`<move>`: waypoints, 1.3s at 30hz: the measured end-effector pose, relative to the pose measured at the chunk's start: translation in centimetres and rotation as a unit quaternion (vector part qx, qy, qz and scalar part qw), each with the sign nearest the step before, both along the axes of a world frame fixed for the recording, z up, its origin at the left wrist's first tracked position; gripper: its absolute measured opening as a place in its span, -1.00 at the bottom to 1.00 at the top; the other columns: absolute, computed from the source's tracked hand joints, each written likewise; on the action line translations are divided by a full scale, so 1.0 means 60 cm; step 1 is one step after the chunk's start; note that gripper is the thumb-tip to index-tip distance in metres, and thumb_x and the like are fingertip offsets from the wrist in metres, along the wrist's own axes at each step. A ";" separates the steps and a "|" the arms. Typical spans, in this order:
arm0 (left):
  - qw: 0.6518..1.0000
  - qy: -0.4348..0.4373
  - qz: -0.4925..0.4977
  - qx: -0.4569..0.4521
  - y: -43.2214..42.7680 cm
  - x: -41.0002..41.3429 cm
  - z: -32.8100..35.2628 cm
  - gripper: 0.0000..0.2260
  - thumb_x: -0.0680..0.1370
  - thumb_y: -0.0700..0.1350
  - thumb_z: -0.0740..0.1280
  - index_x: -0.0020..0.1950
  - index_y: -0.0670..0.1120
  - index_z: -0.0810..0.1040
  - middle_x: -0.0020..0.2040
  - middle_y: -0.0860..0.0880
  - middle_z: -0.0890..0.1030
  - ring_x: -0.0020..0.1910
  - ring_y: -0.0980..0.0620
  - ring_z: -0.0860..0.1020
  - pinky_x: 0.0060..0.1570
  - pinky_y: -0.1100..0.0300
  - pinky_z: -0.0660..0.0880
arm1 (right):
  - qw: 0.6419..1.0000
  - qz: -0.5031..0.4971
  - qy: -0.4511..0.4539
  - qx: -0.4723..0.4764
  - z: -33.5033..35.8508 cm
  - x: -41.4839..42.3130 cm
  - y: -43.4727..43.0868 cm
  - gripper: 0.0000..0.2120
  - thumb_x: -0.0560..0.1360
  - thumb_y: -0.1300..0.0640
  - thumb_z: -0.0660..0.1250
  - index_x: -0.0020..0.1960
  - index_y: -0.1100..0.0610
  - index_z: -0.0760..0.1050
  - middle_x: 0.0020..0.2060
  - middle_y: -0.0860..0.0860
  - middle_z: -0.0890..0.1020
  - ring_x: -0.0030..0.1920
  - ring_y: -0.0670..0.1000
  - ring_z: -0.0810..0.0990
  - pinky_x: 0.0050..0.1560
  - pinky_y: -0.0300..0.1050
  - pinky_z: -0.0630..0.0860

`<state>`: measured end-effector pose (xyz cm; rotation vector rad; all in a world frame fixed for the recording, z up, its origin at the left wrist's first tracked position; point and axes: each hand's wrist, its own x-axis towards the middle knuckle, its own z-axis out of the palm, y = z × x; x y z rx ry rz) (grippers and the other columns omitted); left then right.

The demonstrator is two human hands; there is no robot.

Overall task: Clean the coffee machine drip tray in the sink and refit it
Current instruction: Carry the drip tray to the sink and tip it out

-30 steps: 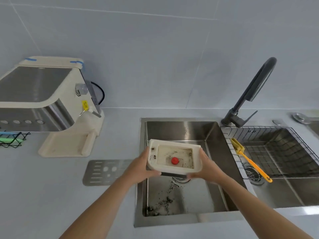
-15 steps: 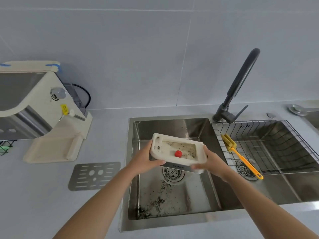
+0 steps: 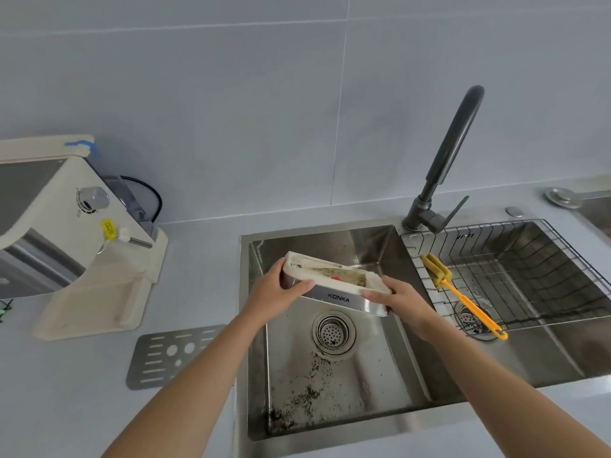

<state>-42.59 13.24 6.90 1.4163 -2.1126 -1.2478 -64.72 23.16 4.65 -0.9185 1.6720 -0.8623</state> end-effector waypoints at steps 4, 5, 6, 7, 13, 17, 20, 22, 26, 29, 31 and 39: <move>1.000 -0.012 0.024 0.003 -0.011 -0.013 -0.001 -0.47 0.47 0.13 0.32 0.38 -0.04 0.34 0.20 0.06 0.51 0.16 0.05 0.47 0.03 0.23 0.41 | 0.999 -0.028 -0.008 0.022 -0.011 0.000 -0.005 -0.71 0.40 -0.06 0.38 -0.22 0.17 0.46 -0.30 0.08 0.49 -0.25 0.04 0.42 -0.14 -0.05 0.33; 0.999 -0.020 0.027 0.004 -0.014 -0.015 -0.002 -0.49 0.47 0.15 0.31 0.34 -0.04 0.38 0.18 0.03 0.54 0.14 0.04 0.49 0.02 0.20 0.43 | 0.999 -0.035 -0.007 0.026 -0.013 0.000 -0.007 -0.68 0.41 -0.08 0.37 -0.28 0.17 0.41 -0.36 0.05 0.45 -0.31 0.00 0.39 -0.17 -0.08 0.32; 0.999 -0.028 0.031 0.006 -0.016 -0.018 -0.003 -0.51 0.47 0.17 0.30 0.31 -0.05 0.41 0.15 0.01 0.55 0.12 0.03 0.50 0.02 0.19 0.45 | 0.999 -0.042 -0.005 0.031 -0.013 0.001 -0.010 -0.65 0.42 -0.08 0.36 -0.33 0.15 0.36 -0.41 0.02 0.40 -0.37 -0.04 0.36 -0.23 -0.13 0.31; 0.999 -0.034 0.035 0.008 -0.018 -0.020 -0.004 -0.51 0.47 0.18 0.29 0.29 -0.06 0.42 0.13 0.01 0.56 0.12 0.03 0.51 0.03 0.18 0.46 | 0.998 -0.050 -0.002 0.038 -0.014 0.001 -0.012 -0.63 0.43 -0.09 0.34 -0.35 0.14 0.32 -0.44 0.00 0.37 -0.41 -0.06 0.33 -0.28 -0.18 0.29; 0.990 -0.140 0.031 0.014 -0.029 -0.028 -0.016 -0.40 0.46 0.32 0.17 0.19 -0.17 0.49 0.02 -0.07 0.58 0.07 -0.07 0.54 -0.08 0.14 0.45 | 0.992 -0.078 -0.002 0.099 -0.034 0.006 -0.022 -0.57 0.42 -0.23 0.28 -0.31 0.14 0.36 -0.37 0.07 0.42 -0.30 0.02 0.39 -0.17 -0.11 0.36; 0.979 -0.202 0.004 0.028 -0.025 -0.025 -0.022 -0.34 0.47 0.35 0.08 0.09 -0.22 0.54 -0.03 -0.12 0.58 -0.03 -0.06 0.55 -0.08 0.14 0.46 | 0.985 -0.095 0.012 0.144 -0.043 0.019 -0.022 -0.52 0.43 -0.26 0.24 -0.21 0.20 0.45 -0.30 0.09 0.52 -0.22 0.03 0.51 -0.15 -0.16 0.47; 0.972 -0.229 -0.013 0.039 -0.016 -0.021 -0.027 -0.32 0.50 0.33 0.05 0.18 -0.25 0.51 0.23 -0.18 0.53 0.19 -0.12 0.51 0.05 0.14 0.41 | 0.980 -0.091 0.029 0.175 -0.046 0.031 -0.017 -0.50 0.45 -0.27 0.20 -0.26 0.19 0.46 -0.30 0.08 0.54 -0.24 0.03 0.53 -0.17 -0.16 0.47; 0.971 -0.235 -0.016 0.046 -0.011 -0.018 -0.030 -0.32 0.51 0.33 0.05 0.17 -0.26 0.52 0.25 -0.19 0.52 0.21 -0.13 0.50 0.05 0.15 0.40 | 0.978 -0.094 0.038 0.185 -0.054 0.036 -0.016 -0.51 0.45 -0.28 0.18 -0.27 0.17 0.45 -0.28 0.08 0.54 -0.22 0.05 0.52 -0.15 -0.13 0.46; 0.973 -0.222 -0.019 0.063 -0.003 -0.013 -0.038 -0.39 0.50 0.34 0.03 -0.20 -0.18 0.52 -0.18 -0.06 0.51 -0.03 -0.08 0.55 -0.08 0.18 0.41 | 0.976 -0.122 0.067 0.168 -0.051 0.045 -0.016 -0.52 0.46 -0.26 0.19 -0.22 0.19 0.42 -0.33 0.02 0.45 -0.32 -0.02 0.43 -0.35 -0.21 0.33; 0.977 -0.207 -0.017 0.049 -0.004 -0.015 -0.029 -0.44 0.50 0.35 0.01 -0.39 -0.10 0.35 -0.36 0.02 0.39 -0.23 -0.01 0.49 -0.21 0.17 0.41 | 0.974 -0.150 0.102 0.136 -0.036 0.047 -0.022 -0.43 0.47 -0.23 0.20 0.02 0.31 0.47 -0.28 0.07 0.50 -0.28 0.00 0.46 -0.34 -0.21 0.36; 0.983 -0.184 -0.009 0.024 -0.012 -0.018 -0.013 -0.44 0.49 0.35 0.02 -0.39 -0.10 0.36 -0.39 0.00 0.40 -0.35 0.03 0.46 -0.31 0.19 0.39 | 0.975 -0.150 0.121 0.113 -0.019 0.043 -0.029 -0.36 0.44 -0.27 0.21 0.04 0.35 0.46 -0.19 0.12 0.56 -0.26 0.01 0.50 -0.32 -0.18 0.41; 0.990 -0.121 0.025 -0.070 -0.029 -0.030 0.010 -0.43 0.47 0.36 0.04 -0.37 -0.12 0.38 -0.48 0.02 0.33 -0.53 0.08 0.33 -0.51 0.26 0.29 | 0.968 -0.175 0.180 0.027 0.009 0.035 -0.027 -0.33 0.41 -0.31 0.20 0.21 0.25 0.35 -0.03 0.16 0.60 -0.10 0.12 0.61 -0.18 -0.02 0.57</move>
